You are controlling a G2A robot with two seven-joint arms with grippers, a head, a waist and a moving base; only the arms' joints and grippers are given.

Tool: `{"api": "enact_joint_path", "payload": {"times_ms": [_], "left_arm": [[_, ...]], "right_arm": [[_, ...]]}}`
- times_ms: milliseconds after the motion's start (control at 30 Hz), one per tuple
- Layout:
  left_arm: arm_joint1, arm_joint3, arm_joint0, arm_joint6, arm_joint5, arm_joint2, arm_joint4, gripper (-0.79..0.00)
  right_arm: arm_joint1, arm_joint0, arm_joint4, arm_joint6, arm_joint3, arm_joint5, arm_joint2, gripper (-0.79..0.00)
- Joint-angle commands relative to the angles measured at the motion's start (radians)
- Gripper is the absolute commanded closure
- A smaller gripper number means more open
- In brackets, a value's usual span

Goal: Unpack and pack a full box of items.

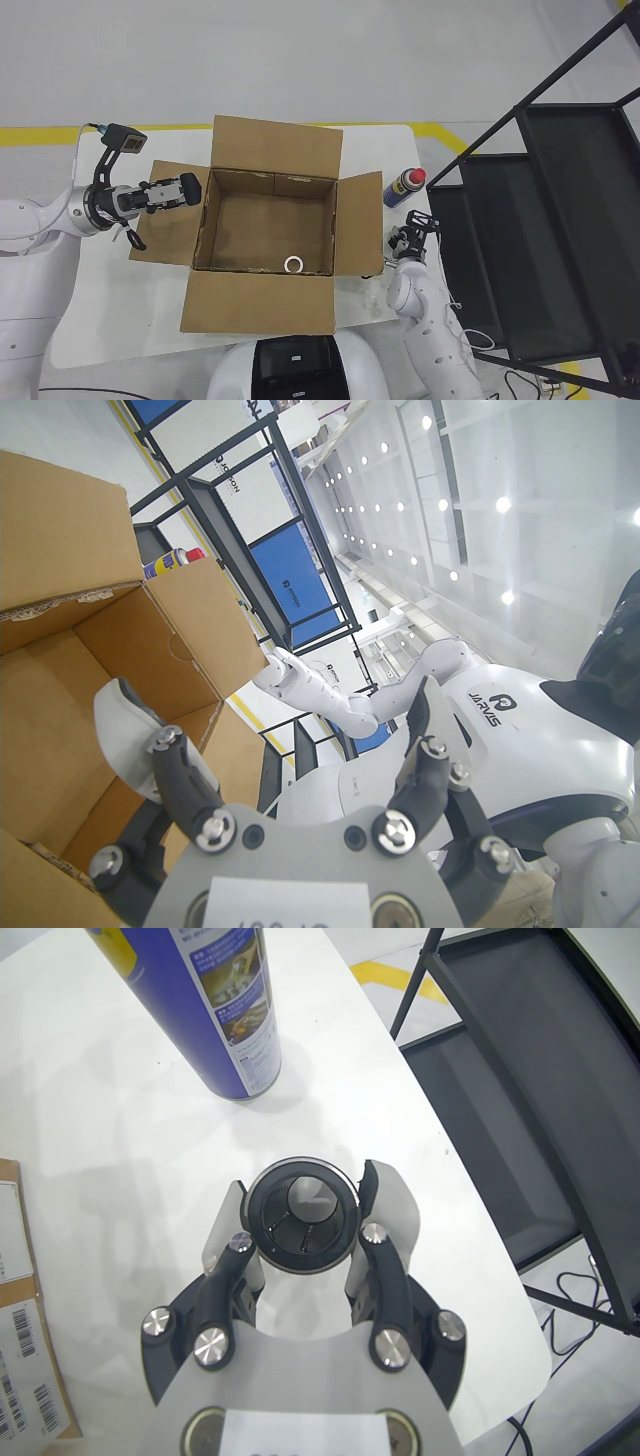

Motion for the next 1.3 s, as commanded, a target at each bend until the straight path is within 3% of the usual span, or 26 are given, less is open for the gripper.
{"api": "enact_joint_path", "payload": {"times_ms": [0, 300, 567, 767, 1000, 1267], "left_arm": [[0.0, 0.0, 0.0, 0.0, 0.0, 0.0, 0.0, -0.785], [0.0, 0.0, 0.0, 0.0, 0.0, 0.0, 0.0, -0.785], [0.0, 0.0, 0.0, 0.0, 0.0, 0.0, 0.0, -0.785], [0.0, 0.0, 0.0, 0.0, 0.0, 0.0, 0.0, -0.785], [0.0, 0.0, 0.0, 0.0, 0.0, 0.0, 0.0, -0.785], [0.0, 0.0, 0.0, 0.0, 0.0, 0.0, 0.0, -0.785]], "right_arm": [[0.0, -0.005, 0.009, 0.001, -0.013, 0.008, 0.005, -0.785], [0.005, -0.073, 0.066, 0.018, -0.146, -0.009, 0.044, -0.785], [0.009, -0.216, 0.151, -0.004, -0.451, -0.024, 0.109, -0.785], [0.015, -0.275, 0.107, 0.029, -0.639, -0.088, 0.074, -0.785], [0.021, -0.228, 0.002, 0.107, -0.763, -0.167, -0.038, -0.785], [0.024, -0.081, -0.162, 0.299, -0.743, -0.211, -0.175, -0.785]]}}
